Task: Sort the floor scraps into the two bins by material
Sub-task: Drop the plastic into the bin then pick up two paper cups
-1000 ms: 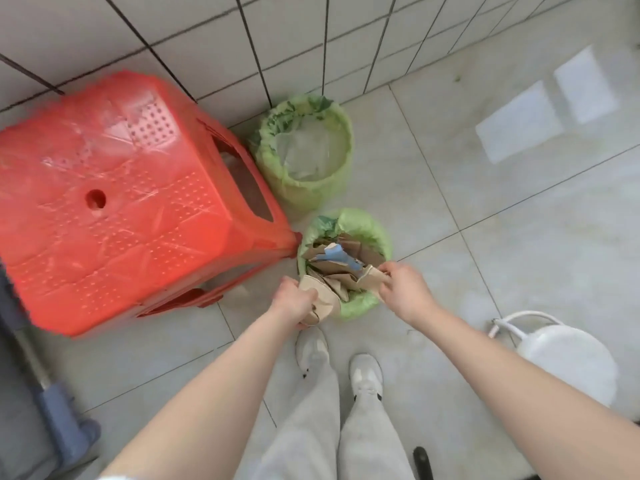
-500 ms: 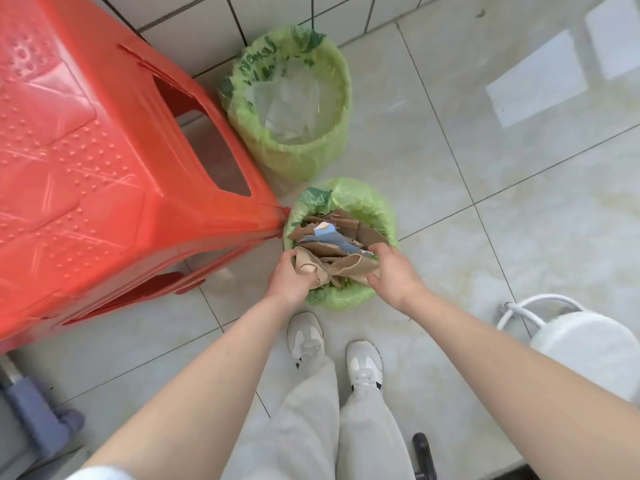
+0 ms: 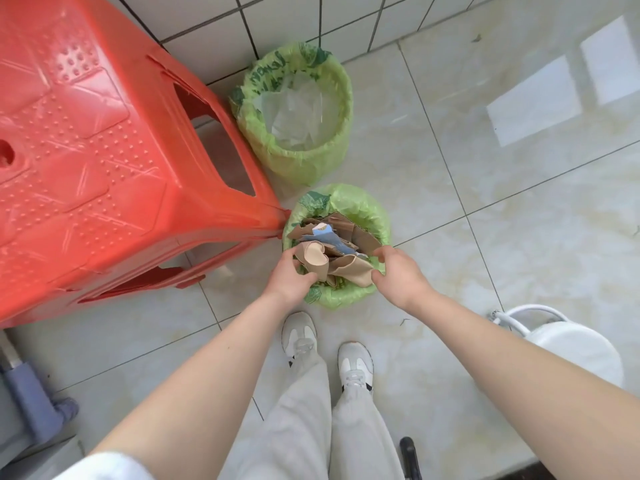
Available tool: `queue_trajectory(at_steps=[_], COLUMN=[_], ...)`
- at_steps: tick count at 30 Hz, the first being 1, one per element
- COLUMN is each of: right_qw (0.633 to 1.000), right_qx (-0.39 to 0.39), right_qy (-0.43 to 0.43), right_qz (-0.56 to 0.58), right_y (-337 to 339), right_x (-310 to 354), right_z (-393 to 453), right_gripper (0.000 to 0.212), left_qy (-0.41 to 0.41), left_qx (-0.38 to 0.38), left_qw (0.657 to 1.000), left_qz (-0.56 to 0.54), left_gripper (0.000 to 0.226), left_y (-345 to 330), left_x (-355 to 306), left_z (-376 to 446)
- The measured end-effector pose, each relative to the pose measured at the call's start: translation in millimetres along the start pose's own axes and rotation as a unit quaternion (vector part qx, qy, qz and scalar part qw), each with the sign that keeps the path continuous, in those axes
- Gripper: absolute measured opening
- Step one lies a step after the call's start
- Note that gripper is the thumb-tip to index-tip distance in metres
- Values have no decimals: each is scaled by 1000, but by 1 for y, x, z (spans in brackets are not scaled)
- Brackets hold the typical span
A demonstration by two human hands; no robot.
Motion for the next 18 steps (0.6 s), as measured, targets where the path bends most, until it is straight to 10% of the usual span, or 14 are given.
queue_trajectory(at_steps=[18], right_qw=[980], right_qx=[-54], right_qy=[182], right_qz=[58], right_y=[83], right_x=[195], right_z=[-195], right_gripper=[27], left_qy=[-129], left_qx=[-75], left_qw=[968], left_qz=[-202], left_gripper=[18], left_y=[91], left_x=[19], left_z=[-263])
Point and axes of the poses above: each hand's wrist, its own z-axis towards the middle knuckle, its own y-axis out of the back of the hand, x = y × z, the point moved 8 cm from there along z, towards the middle knuckle, and after that the axes turned 12 degrees about y, right-handed, at the moved point
